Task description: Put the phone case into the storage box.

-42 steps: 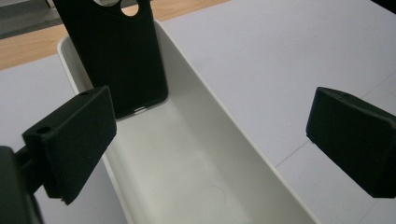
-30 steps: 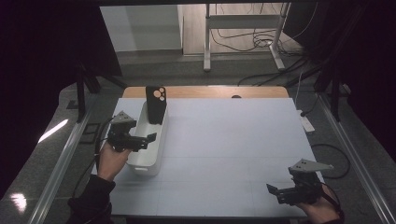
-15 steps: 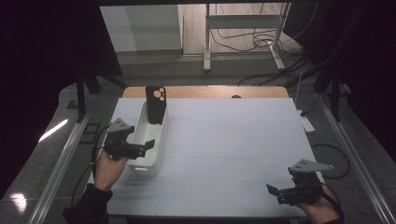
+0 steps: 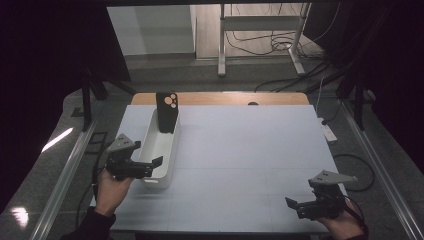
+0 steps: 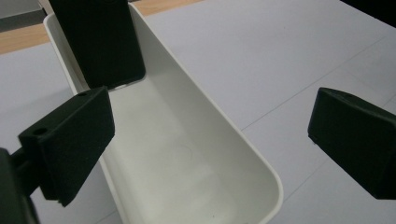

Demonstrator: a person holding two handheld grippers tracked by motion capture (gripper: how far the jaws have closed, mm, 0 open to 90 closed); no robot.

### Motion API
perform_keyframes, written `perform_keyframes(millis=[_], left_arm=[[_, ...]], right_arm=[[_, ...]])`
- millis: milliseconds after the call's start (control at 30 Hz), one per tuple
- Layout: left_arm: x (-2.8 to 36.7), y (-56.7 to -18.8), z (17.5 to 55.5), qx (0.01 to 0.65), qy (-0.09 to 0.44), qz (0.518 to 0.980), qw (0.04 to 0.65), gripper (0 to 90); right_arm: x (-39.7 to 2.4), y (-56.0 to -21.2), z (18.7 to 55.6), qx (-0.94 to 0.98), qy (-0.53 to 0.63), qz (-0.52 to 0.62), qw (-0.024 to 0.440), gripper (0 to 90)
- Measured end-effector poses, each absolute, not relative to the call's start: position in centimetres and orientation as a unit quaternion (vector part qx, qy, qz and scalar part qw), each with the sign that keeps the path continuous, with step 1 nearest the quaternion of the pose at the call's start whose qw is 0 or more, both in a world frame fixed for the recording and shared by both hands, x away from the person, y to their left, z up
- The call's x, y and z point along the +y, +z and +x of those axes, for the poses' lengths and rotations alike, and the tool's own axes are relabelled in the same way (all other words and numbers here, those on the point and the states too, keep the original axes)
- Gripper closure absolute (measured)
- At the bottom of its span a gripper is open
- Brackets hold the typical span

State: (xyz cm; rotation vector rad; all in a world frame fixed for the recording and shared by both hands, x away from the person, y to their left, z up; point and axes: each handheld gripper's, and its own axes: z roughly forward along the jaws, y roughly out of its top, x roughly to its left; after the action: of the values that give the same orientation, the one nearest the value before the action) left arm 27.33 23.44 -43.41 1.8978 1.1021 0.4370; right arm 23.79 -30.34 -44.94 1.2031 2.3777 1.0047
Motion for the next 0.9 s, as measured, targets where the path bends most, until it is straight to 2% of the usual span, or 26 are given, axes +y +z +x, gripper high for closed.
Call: perform_keyframes(millis=[900], left_arm=[[24.8,-43.6,23.1,0.463,0.177,0.751,0.437,0.7]], right_arm=[[-30.3,-44.9,23.8,0.826,0.346,0.420,0.150,0.0]])
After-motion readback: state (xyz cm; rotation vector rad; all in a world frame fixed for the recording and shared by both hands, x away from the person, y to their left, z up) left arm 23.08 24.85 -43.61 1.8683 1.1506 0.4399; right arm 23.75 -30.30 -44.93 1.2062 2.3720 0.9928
